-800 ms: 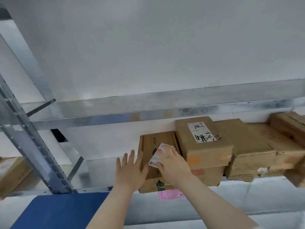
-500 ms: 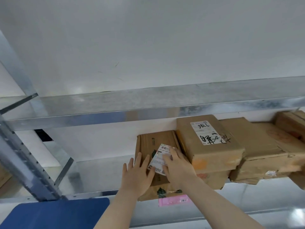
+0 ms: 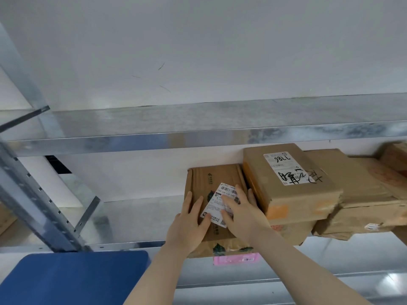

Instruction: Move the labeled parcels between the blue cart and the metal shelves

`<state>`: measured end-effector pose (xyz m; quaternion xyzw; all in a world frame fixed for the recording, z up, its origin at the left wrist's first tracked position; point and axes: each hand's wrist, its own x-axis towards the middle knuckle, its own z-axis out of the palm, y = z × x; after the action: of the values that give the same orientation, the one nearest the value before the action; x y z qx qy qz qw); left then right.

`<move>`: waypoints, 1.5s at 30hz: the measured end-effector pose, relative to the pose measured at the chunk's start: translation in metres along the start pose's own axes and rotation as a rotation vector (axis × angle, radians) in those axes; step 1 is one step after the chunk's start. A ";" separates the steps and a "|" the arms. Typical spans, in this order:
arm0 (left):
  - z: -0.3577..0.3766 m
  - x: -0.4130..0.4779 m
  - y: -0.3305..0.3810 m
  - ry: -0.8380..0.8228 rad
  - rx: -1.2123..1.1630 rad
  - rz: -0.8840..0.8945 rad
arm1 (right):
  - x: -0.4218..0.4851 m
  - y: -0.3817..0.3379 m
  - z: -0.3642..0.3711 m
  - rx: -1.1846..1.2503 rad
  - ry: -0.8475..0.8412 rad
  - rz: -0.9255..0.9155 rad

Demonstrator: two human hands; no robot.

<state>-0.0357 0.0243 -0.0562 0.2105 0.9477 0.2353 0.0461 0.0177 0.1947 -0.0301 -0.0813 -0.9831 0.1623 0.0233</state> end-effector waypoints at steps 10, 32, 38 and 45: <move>0.005 -0.013 -0.003 0.099 0.038 0.003 | -0.013 -0.004 0.000 0.058 0.084 0.013; -0.112 -0.524 -0.087 0.665 0.154 -1.187 | -0.279 -0.364 0.089 0.331 -0.364 -1.195; -0.067 -0.668 -0.095 0.729 0.102 -1.410 | -0.414 -0.414 0.142 0.272 -0.568 -1.380; -0.036 -0.731 -0.155 0.626 0.006 -1.451 | -0.463 -0.446 0.209 0.176 -0.608 -1.350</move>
<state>0.5620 -0.4222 -0.1047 -0.5362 0.8179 0.1922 -0.0813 0.3907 -0.3653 -0.0924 0.5909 -0.7657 0.2060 -0.1484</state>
